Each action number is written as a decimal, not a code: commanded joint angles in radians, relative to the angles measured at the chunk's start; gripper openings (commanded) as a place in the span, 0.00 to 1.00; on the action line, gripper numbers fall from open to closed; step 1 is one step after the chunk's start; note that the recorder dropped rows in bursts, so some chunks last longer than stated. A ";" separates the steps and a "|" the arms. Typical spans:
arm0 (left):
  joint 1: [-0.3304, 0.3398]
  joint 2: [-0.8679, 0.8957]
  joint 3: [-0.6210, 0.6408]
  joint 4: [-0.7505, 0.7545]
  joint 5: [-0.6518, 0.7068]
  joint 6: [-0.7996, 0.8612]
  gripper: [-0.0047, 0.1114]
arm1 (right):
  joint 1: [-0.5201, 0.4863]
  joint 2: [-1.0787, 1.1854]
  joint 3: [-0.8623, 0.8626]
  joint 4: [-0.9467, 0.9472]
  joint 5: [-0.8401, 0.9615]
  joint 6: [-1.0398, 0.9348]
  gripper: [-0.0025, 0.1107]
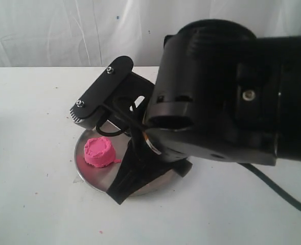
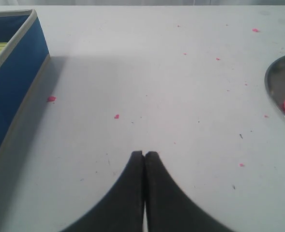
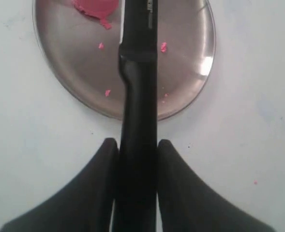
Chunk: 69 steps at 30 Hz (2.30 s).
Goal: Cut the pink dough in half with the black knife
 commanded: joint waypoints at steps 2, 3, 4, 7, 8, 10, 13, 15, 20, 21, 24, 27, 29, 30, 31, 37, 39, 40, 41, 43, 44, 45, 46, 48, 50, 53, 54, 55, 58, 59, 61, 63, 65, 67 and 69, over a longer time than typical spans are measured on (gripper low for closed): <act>-0.008 -0.005 0.004 -0.006 -0.002 -0.005 0.04 | 0.031 -0.013 0.003 -0.034 0.029 0.030 0.03; -0.008 -0.005 0.004 -0.006 -0.002 -0.005 0.04 | 0.034 -0.013 0.003 -0.039 0.034 0.030 0.03; -0.008 -0.005 0.004 -0.006 -0.002 -0.005 0.04 | 0.036 -0.013 0.004 -0.040 0.036 0.030 0.03; -0.008 -0.005 0.004 -0.006 -0.002 -0.005 0.04 | 0.036 -0.013 0.016 -0.052 0.036 0.038 0.03; -0.008 -0.005 0.004 -0.006 -0.002 -0.005 0.04 | 0.036 -0.013 0.027 -0.059 0.034 0.045 0.03; -0.008 -0.005 0.004 -0.006 -0.002 -0.005 0.04 | 0.036 -0.018 0.056 -0.081 0.020 0.066 0.03; -0.008 -0.005 0.004 -0.006 -0.002 -0.005 0.04 | 0.036 -0.023 0.097 -0.120 0.008 0.105 0.03; -0.008 -0.005 0.004 -0.006 -0.002 -0.005 0.04 | 0.036 -0.024 0.115 -0.135 0.006 0.119 0.03; -0.008 -0.005 0.004 -0.006 -0.002 -0.005 0.04 | 0.036 -0.040 0.128 -0.131 -0.006 0.119 0.03; -0.008 -0.005 0.004 -0.006 -0.002 -0.005 0.04 | 0.036 -0.042 0.128 -0.131 -0.006 0.119 0.03; -0.008 -0.005 0.004 -0.006 -0.002 -0.005 0.04 | 0.036 -0.058 0.128 -0.127 -0.006 0.121 0.03; -0.008 -0.005 0.004 -0.006 -0.002 -0.005 0.04 | 0.036 -0.071 0.128 -0.123 -0.013 0.146 0.03; -0.008 -0.005 0.004 -0.006 -0.002 -0.005 0.04 | 0.036 -0.081 0.128 -0.118 -0.015 0.164 0.03; -0.008 -0.005 0.004 -0.006 -0.002 -0.005 0.04 | 0.036 -0.087 0.128 -0.111 -0.019 0.164 0.03; -0.008 -0.005 0.004 -0.006 -0.002 -0.005 0.04 | 0.036 -0.095 0.128 -0.103 -0.024 0.170 0.03; -0.008 -0.005 0.004 -0.006 -0.004 -0.005 0.04 | 0.036 -0.142 0.128 -0.071 -0.022 0.180 0.03; -0.008 -0.005 0.004 -0.011 -0.039 -0.006 0.04 | 0.036 -0.155 0.128 -0.062 -0.022 0.180 0.03; -0.008 -0.005 0.004 -0.052 -0.064 -0.022 0.04 | 0.036 -0.163 0.128 -0.060 -0.022 0.180 0.03; -0.008 -0.005 0.004 -0.144 -0.085 -0.067 0.04 | 0.036 -0.168 0.128 -0.060 -0.022 0.178 0.03; -0.008 -0.005 0.004 -0.353 -0.116 -0.199 0.04 | 0.036 -0.179 0.128 -0.058 -0.022 0.176 0.03; -0.008 -0.005 0.004 -0.466 -0.138 -0.247 0.04 | 0.036 -0.182 0.128 -0.058 -0.022 0.170 0.03; -0.008 -0.005 0.004 -0.564 -0.147 -0.273 0.04 | 0.036 -0.186 0.128 -0.054 -0.022 0.157 0.03; -0.008 -0.005 0.004 -0.634 -0.150 -0.283 0.04 | 0.036 -0.188 0.128 -0.051 -0.024 0.156 0.03; -0.008 -0.005 0.004 -0.769 -0.170 -0.290 0.04 | 0.036 -0.191 0.128 -0.051 -0.024 0.156 0.03; -0.008 -0.005 0.004 -0.837 -0.168 -0.290 0.04 | 0.036 -0.194 0.128 -0.050 -0.024 0.156 0.03; -0.008 -0.005 0.004 -0.879 -0.083 -0.307 0.04 | 0.036 -0.200 0.128 -0.048 -0.024 0.155 0.03; -0.008 -0.005 0.004 -0.934 -0.040 -0.331 0.04 | 0.036 -0.200 0.128 -0.048 -0.022 0.155 0.03; -0.008 -0.005 0.004 -1.016 0.006 -0.341 0.04 | 0.036 -0.200 0.128 -0.047 -0.017 0.155 0.03; -0.008 -0.005 -0.151 -1.582 0.386 0.376 0.04 | 0.036 -0.211 0.128 -0.034 -0.013 0.104 0.03; -0.008 -0.005 -0.197 -1.633 0.418 0.536 0.04 | 0.036 -0.216 0.128 -0.034 -0.008 0.093 0.03; -0.012 0.004 -0.338 -1.596 0.428 0.582 0.04 | 0.036 -0.236 0.128 -0.030 0.001 0.055 0.03; -0.023 0.129 -0.480 -1.258 0.499 0.399 0.04 | 0.036 -0.271 0.128 -0.026 0.016 0.033 0.03; -0.058 0.245 -0.532 -1.200 0.515 0.410 0.14 | 0.036 -0.303 0.128 -0.028 0.017 0.010 0.03; -0.091 0.383 -0.558 -1.139 0.534 0.409 0.33 | 0.036 -0.329 0.128 -0.028 0.019 0.003 0.03; -0.097 0.526 -0.551 -1.156 0.516 0.368 0.48 | 0.036 -0.341 0.128 -0.024 0.007 0.001 0.03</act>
